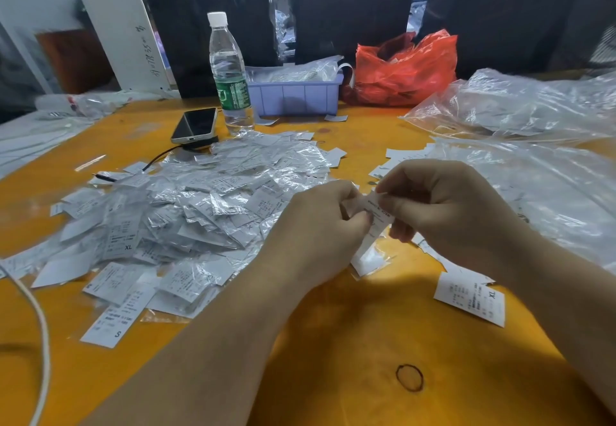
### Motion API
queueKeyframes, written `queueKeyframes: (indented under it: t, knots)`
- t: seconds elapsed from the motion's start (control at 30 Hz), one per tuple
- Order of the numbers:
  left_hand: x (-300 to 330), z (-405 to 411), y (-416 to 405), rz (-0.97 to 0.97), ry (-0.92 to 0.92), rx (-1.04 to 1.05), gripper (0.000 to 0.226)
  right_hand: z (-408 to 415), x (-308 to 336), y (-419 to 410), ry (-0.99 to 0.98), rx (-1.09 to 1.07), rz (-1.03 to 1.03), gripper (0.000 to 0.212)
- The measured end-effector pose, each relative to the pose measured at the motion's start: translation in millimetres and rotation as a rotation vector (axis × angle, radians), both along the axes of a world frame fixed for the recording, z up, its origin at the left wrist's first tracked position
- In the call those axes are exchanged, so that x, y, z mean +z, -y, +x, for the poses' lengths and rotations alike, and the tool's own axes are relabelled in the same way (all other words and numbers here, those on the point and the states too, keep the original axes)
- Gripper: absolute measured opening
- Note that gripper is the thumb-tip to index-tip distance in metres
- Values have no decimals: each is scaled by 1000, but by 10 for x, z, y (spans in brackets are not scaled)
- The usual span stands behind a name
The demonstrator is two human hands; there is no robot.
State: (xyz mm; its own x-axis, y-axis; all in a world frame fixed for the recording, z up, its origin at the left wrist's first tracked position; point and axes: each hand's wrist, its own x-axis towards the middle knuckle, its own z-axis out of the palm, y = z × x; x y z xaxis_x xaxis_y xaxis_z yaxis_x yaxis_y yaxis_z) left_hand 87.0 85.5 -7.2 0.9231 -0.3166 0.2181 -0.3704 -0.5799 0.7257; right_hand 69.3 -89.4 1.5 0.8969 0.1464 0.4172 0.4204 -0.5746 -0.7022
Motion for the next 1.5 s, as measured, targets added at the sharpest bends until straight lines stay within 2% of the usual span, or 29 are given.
queueKeyframes:
  t: [0.33,0.53,0.67,0.73,0.87,1.0,1.1,1.2,1.3,1.5]
  knots:
    - [70,8,-56,36,63,127,10,44,40,31,-68,-54,138,8]
    - [50,30,-87,74,50,160,7,46,80,90,-13,-122,284,8]
    - [27,38,-90,106,64,196,19,31,89,50,-10,-78,370,6]
    - [50,44,-78,40,57,174,8,19,78,29,-41,-26,412,7]
    - [110,48,-50,-295,-207,88,40,-10,79,22,-62,100,421,9]
    - [134,15,-30,-467,-286,-52,50,-41,95,9,-41,194,402,6]
    - [150,2,-37,-576,-332,-84,41,-88,109,10,-27,238,371,10]
    - [127,3,-24,-536,-315,-82,16,-158,129,34,24,208,232,12]
    - [111,-23,16,-523,-328,-136,12,-231,156,102,53,147,94,5]
    - [50,-154,162,-405,-327,-295,5,-451,110,315,52,-62,128,17]
